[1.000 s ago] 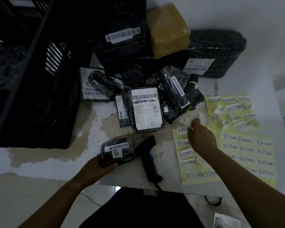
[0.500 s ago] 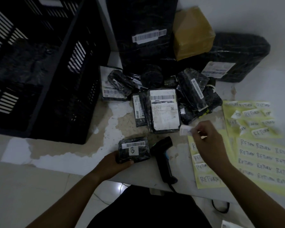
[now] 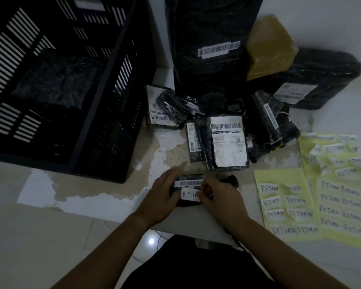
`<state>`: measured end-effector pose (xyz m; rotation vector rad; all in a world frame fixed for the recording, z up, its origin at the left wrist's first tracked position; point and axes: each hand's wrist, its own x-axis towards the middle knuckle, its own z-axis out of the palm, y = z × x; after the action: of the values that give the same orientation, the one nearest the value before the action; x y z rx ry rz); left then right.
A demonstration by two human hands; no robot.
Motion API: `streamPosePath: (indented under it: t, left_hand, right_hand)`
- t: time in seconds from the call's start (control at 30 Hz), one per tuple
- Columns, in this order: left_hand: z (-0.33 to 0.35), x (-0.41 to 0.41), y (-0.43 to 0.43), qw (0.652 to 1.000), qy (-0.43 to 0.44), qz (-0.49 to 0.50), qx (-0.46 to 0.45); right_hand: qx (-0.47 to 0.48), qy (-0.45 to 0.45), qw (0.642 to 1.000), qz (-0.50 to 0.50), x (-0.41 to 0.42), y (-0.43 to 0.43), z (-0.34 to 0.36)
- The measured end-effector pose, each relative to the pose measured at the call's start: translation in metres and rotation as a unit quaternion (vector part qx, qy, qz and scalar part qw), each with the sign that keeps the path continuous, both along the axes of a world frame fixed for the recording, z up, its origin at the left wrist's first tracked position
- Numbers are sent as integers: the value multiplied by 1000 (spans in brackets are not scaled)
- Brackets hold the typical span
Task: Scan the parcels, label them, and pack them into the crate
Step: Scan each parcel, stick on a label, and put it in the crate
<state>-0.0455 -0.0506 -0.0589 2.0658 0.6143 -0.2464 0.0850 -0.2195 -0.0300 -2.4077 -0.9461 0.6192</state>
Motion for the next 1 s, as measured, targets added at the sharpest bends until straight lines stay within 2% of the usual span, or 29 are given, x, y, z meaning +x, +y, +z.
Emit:
streamPosePath:
  t: [0.2, 0.37, 0.53, 0.77, 1.0]
  left_hand:
    - [-3, 0, 2, 998, -5, 36, -60]
    - [-9, 2, 3, 998, -22, 32, -39]
    - [-13, -1, -1, 999, -26, 28, -13]
    - [-22, -2, -4, 999, -17, 18, 35]
    - [-22, -1, -6, 999, -21, 21, 45]
  right_hand:
    - [-20, -6, 1000, -9, -3, 3, -10]
    - [-15, -44, 999, 10, -6, 11, -15]
    - [-26, -150, 987, 44, -5, 21, -20]
    - [-71, -194, 974, 91, -4, 27, -26]
    - [-93, -236, 963, 89, -4, 31, -23]
